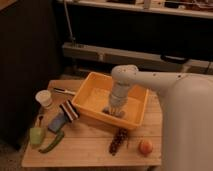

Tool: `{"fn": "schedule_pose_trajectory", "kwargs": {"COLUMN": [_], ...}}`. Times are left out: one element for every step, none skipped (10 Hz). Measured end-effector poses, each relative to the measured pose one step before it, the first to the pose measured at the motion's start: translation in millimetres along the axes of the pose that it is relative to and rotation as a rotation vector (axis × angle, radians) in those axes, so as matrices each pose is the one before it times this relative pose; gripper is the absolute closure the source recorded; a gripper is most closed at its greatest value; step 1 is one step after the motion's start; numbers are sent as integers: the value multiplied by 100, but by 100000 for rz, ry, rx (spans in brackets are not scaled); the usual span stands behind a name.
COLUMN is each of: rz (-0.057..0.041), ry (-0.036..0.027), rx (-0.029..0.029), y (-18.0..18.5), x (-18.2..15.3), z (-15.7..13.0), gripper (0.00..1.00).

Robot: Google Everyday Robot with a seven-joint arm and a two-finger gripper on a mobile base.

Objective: Wipe tray with towel

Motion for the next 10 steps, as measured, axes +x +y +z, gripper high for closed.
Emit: {"fn": "schedule_pose_trajectory", "kwargs": {"rz": [3575,4816,3657,1869,3621,2014,2149,1232,494,-322], "ry": [-1059,-1972,-1609,-1116,-2649,-1538,-1485,-1741,-2139,-1343], "rx": [331,851,1409,726,1746,864,922,1428,1754,1254], "y": [-1545,-2170,-1814,-920,-1783,-1040,-1075,-882,-645,-189], "x": [607,29,-617,-601,-1634,-1027,-1218,-1562,-2054,-1432], "z": [-675,-997,-821,-485,-908,-477,-465,-510,-722,-481], "gripper": [100,100,100,100,100,100,100,100,100,100]}}
